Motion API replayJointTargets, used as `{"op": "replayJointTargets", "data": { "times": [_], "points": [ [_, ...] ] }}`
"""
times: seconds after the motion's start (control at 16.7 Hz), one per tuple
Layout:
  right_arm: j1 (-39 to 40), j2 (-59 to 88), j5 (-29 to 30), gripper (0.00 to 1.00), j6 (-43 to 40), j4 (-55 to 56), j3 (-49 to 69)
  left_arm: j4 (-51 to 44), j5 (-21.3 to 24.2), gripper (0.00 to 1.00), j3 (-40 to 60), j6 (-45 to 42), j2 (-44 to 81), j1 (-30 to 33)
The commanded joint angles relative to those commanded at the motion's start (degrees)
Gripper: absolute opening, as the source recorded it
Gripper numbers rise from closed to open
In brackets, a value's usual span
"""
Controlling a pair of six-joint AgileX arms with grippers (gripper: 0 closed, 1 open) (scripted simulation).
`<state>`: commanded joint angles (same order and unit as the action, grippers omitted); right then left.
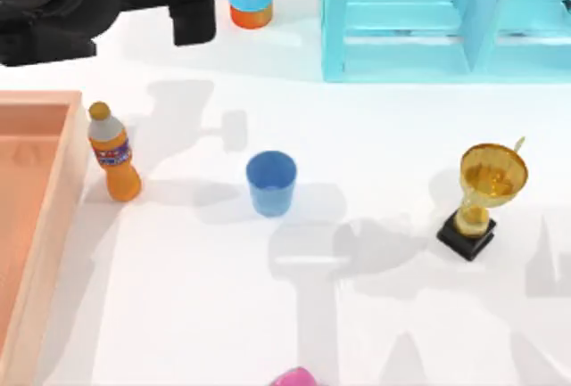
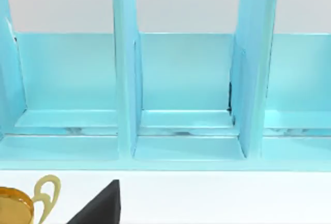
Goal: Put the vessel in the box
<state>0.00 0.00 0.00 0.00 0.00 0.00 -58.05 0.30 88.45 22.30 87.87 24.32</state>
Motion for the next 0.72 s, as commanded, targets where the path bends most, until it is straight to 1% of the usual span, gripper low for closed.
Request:
{"op": "replayJointTargets", "data": {
  "times": [0.24, 0.42, 0.6, 0.72],
  "points": [
    [0.0, 0.0, 0.0, 1.0, 0.0, 0.0, 0.0, -14.0, 0.0, 1.0, 22.2, 5.6, 21.7, 5.7],
    [0.0, 0.0, 0.0, 1.0, 0.0, 0.0, 0.0, -22.7, 0.0, 1.0, 36.4, 9.1, 35.5, 9.2],
    [0.0, 0.0, 0.0, 1.0, 0.0, 0.0, 0.0, -29.2, 0.0, 1.0, 46.9, 11.8, 45.9, 11.8],
    [0.0, 0.0, 0.0, 1.0, 0.0, 0.0, 0.0, -32.1, 0.0, 1.0, 51.6, 13.0, 50.5, 12.9]
  ]
}}
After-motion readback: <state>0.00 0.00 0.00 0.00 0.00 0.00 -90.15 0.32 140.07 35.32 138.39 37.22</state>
